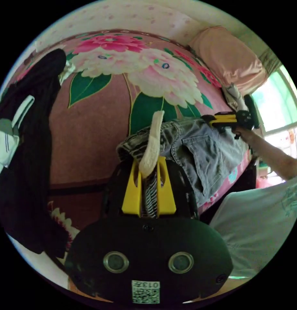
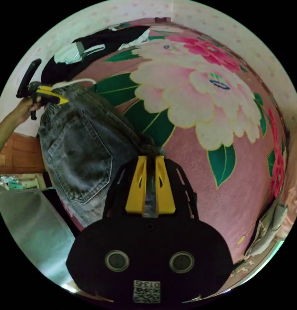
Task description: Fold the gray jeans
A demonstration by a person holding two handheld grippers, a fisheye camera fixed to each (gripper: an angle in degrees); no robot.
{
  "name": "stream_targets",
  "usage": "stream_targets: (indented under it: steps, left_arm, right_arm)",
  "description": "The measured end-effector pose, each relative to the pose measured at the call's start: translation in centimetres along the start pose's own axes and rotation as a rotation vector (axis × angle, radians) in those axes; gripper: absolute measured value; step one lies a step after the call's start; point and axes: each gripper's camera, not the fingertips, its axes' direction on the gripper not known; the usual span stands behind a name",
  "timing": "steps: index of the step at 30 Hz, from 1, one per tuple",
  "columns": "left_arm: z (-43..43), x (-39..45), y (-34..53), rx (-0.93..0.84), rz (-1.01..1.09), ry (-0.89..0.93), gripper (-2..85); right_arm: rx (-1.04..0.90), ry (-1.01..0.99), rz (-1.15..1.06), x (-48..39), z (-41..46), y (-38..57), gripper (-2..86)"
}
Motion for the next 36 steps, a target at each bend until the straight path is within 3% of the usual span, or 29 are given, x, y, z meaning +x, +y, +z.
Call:
stream_targets:
  steps: [2,8,10,14,16,17,20,22,23,25,28,30,36]
  left_arm:
    - [-1.3,-1.0,0.4,0.03,-0.054,0.052,8.6]
    - [-7.1,0.6,5.6,0.185,-0.093,-0.169,11.1]
    - [-6.9,3.3,6.1,0.198,-0.025,-0.19,11.4]
    - [-1.3,7.1,5.0,0.041,-0.002,-0.347,11.4]
    - [-0.1,6.8,4.8,0.068,-0.059,-0.325,11.2]
    - [-0.4,5.9,4.6,0.061,-0.121,-0.255,11.0]
    - [-2.0,4.3,4.8,0.067,-0.17,-0.116,9.8]
    - [-3.6,4.0,5.8,0.117,-0.197,-0.142,8.5]
    - [-4.5,3.8,6.7,0.133,-0.224,-0.199,8.5]
    - [-5.0,3.9,7.5,0.126,-0.2,-0.256,8.7]
    - [-2.7,5.1,6.7,-0.072,-0.079,-0.319,9.8]
    - [-0.7,6.7,5.3,-0.187,0.039,-0.399,10.3]
    - [-2.1,7.8,4.4,-0.158,0.07,-0.337,7.2]
  right_arm:
    - [0.025,-0.036,0.07,1.0,-1.6,0.0,4.7]
    - [0.274,0.099,0.206,1.4,-10.3,7.9,2.7]
    - [0.259,0.16,0.168,-0.4,-10.3,9.8,2.2]
    - [0.064,0.204,0.109,-4.2,-4.9,10.8,1.0]
    - [-0.064,0.151,0.097,-4.9,-1.6,10.3,0.6]
    - [0.053,0.196,0.168,-5.2,-2.1,10.7,0.5]
    - [-0.082,0.109,0.165,-4.1,-2.7,8.7,0.8]
    - [0.075,0.012,0.178,-3.4,-5.8,7.4,1.4]
    - [0.2,0.013,0.146,-3.6,-7.8,6.4,2.8]
    - [0.266,0.048,0.026,-4.6,-9.3,3.7,5.2]
    - [0.332,-0.052,-0.137,-5.9,-9.9,-1.9,7.5]
    - [0.313,-0.085,-0.272,-7.5,-9.2,-7.1,8.2]
    - [0.116,-0.164,-0.496,-9.6,-4.8,-17.2,8.1]
